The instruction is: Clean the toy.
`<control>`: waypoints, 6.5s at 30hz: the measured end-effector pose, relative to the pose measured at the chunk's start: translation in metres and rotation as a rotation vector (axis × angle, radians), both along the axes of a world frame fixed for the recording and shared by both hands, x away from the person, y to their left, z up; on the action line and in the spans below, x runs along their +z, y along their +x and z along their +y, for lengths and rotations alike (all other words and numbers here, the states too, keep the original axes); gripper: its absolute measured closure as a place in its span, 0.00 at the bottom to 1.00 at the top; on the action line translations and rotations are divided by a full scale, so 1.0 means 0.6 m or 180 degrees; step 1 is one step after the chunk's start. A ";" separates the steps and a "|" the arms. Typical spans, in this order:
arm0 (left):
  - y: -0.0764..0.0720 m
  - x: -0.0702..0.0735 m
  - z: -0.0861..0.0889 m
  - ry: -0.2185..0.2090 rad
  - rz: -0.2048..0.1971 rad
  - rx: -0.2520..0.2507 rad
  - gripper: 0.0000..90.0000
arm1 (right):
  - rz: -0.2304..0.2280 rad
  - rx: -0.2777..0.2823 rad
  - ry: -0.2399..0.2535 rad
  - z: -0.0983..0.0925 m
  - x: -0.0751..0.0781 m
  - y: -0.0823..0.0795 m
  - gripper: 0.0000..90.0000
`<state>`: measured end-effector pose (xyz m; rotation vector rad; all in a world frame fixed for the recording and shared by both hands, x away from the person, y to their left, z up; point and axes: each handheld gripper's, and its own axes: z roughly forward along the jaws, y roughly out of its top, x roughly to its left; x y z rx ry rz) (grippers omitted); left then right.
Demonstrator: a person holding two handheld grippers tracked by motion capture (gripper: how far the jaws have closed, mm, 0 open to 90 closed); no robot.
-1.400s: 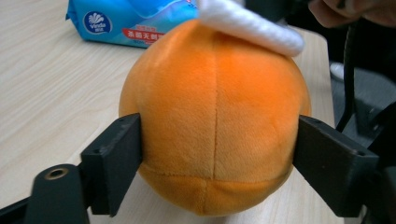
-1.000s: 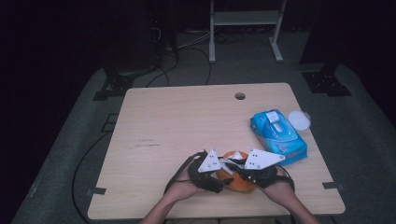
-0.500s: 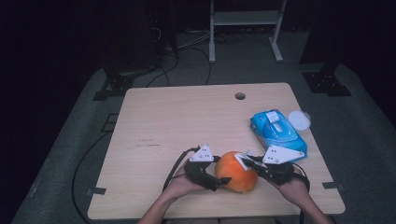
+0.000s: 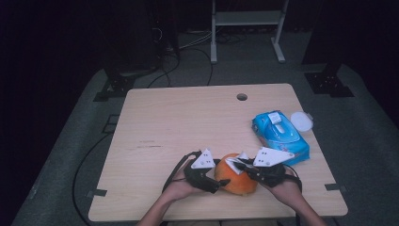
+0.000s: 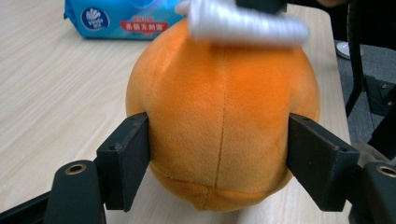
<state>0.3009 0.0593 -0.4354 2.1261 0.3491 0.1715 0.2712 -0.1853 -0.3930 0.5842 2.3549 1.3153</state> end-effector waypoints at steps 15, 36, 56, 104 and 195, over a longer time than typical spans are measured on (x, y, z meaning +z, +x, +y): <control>-0.001 0.009 0.003 -0.0038 -0.0014 -0.0053 0.20 | 0.0035 0.0047 0.0058 0.018 -0.025 -0.005 0.93; -0.005 0.018 -0.004 -0.0065 -0.0152 -0.0068 0.16 | 0.0070 -0.0008 0.0157 -0.005 -0.029 -0.012 0.93; 0.007 0.018 0.029 -0.0175 0.0089 -0.0021 0.17 | 0.0181 -0.0101 0.0169 -0.043 -0.055 -0.027 0.93; 0.006 -0.010 0.056 -0.0255 0.0252 0.0119 0.26 | 0.0509 -0.0084 0.0503 -0.044 -0.071 -0.030 0.93; -0.008 0.026 0.004 -0.0188 -0.0007 0.0310 0.38 | -0.0287 -0.0229 0.0228 -0.012 -0.010 -0.023 0.93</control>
